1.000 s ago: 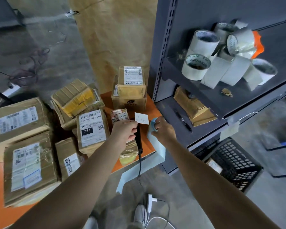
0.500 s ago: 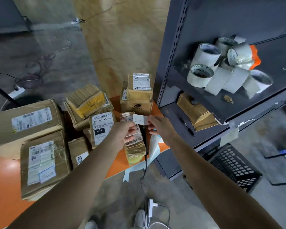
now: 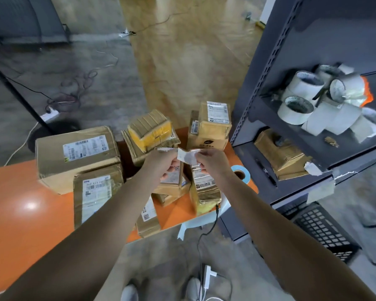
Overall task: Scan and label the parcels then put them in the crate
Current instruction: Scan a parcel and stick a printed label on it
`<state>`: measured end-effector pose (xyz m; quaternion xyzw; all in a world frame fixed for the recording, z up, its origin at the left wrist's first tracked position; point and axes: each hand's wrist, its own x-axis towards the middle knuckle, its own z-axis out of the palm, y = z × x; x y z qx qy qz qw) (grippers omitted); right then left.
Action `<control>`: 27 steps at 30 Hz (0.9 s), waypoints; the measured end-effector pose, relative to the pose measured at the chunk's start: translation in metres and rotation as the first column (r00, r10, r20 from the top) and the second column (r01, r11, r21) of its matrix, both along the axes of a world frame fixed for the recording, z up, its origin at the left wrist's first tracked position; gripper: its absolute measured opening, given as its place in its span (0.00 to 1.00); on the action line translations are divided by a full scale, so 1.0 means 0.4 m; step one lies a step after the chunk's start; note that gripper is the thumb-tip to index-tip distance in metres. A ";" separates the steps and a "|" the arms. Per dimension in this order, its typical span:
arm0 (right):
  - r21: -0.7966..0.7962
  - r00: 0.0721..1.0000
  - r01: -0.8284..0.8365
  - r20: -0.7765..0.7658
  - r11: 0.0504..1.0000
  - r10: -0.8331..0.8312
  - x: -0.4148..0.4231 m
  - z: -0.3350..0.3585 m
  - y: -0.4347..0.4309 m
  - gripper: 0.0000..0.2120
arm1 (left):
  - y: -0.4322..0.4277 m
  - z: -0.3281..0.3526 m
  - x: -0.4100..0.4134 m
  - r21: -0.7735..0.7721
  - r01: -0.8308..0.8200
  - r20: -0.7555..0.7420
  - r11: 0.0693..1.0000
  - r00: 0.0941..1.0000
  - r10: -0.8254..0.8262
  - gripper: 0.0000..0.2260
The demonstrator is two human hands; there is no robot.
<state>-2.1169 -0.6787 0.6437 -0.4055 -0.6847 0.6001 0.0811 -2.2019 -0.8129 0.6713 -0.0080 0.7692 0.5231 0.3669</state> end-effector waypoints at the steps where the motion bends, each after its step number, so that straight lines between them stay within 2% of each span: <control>1: 0.029 1.000 -0.023 0.020 0.999 0.023 -0.003 0.002 -0.018 0.07 | -0.017 -0.001 -0.004 -0.020 0.004 0.011 1.000 1.000 -0.004 0.03; 7: 0.233 0.993 -0.080 0.105 0.969 0.057 -0.020 -0.001 -0.091 0.09 | -0.089 -0.007 -0.015 -0.083 -0.057 0.106 0.995 0.992 0.066 0.09; 10: 0.233 0.992 -0.062 0.123 0.970 0.034 -0.034 -0.014 -0.119 0.12 | -0.106 -0.012 -0.022 -0.092 -0.073 0.124 0.993 0.989 0.084 0.09; 15: 0.275 0.981 -0.092 0.188 0.957 0.040 -0.047 -0.021 -0.160 0.09 | -0.144 -0.037 -0.042 -0.095 -0.069 0.096 0.993 0.992 0.079 0.08; 20: 0.335 0.966 -0.134 0.253 0.933 0.047 -0.048 -0.038 -0.182 0.12 | -0.161 -0.060 -0.048 -0.136 0.057 -0.030 0.989 0.998 -0.062 0.08; 23: 0.376 0.954 -0.170 0.295 0.911 0.056 -0.043 -0.047 -0.188 0.14 | -0.160 -0.080 -0.049 -0.224 0.162 -0.103 0.961 0.977 -0.189 0.06; 27: 0.440 0.943 -0.202 0.328 0.875 0.053 -0.032 -0.045 -0.197 0.14 | -0.158 -0.095 -0.038 -0.328 0.235 -0.223 0.915 0.922 -0.317 0.13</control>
